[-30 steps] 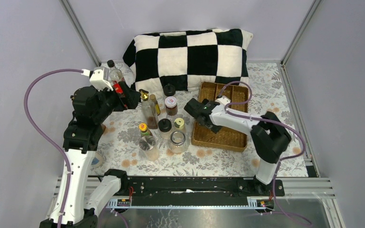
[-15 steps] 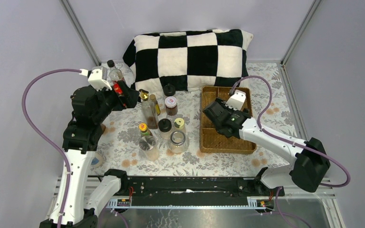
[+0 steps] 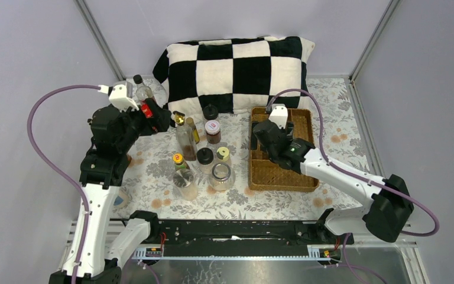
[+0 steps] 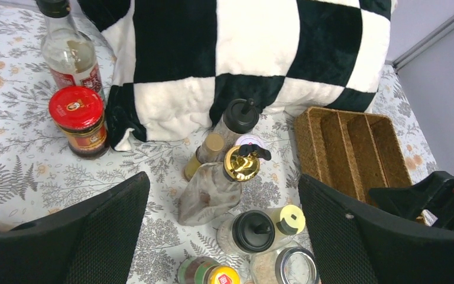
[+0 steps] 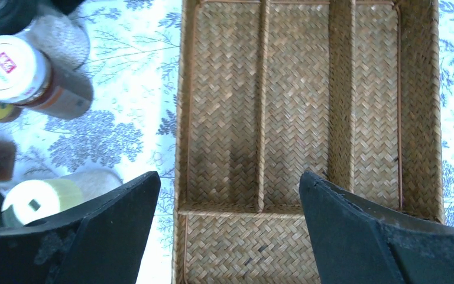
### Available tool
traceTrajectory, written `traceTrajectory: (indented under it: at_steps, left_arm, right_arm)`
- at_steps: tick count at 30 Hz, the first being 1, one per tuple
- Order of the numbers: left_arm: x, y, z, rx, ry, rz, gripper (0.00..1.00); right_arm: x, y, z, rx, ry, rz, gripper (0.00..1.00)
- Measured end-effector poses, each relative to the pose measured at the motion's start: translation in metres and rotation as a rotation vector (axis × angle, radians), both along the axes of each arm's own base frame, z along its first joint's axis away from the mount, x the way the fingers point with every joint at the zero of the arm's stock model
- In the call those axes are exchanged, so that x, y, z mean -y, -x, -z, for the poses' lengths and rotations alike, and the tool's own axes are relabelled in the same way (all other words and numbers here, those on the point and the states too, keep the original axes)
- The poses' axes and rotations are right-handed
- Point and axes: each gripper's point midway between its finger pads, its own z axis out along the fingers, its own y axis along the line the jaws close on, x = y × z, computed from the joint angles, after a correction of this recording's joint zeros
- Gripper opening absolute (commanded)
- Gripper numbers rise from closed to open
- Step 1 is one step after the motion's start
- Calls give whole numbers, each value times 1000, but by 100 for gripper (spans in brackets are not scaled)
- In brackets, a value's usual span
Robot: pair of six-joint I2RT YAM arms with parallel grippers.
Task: Organize the condiment bottles
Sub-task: Move the storage box to the corner of the board, then pick up the bottle from the center of the board.
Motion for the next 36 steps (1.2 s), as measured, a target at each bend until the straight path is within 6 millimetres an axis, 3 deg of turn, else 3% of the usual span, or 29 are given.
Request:
traceTrajectory:
  at_steps: [4, 9, 12, 20, 25, 29, 36]
  left_arm:
    - [14, -8, 8, -4, 18, 75, 99]
    - [25, -4, 44, -32, 32, 136, 99]
    - [30, -5, 54, -38, 31, 156, 99]
    - [44, 1, 56, 19, 1, 202, 99]
    - [53, -6, 60, 20, -29, 186, 92]
    - [57, -19, 71, -2, -69, 121, 91]
    - [55, -33, 118, -78, -145, 21, 85]
  right_arm:
    - [-4, 2, -17, 28, -15, -65, 90]
    - [-11, 3, -27, 47, -32, -128, 90]
    - [-15, 3, -28, 51, -37, -149, 90]
    - [-18, 7, -13, 26, -37, -184, 90]
    - [-20, 10, -1, 4, -35, -199, 90]
    - [-21, 11, 4, 2, -36, -207, 90]
    - [-20, 15, 15, -14, -20, -232, 91]
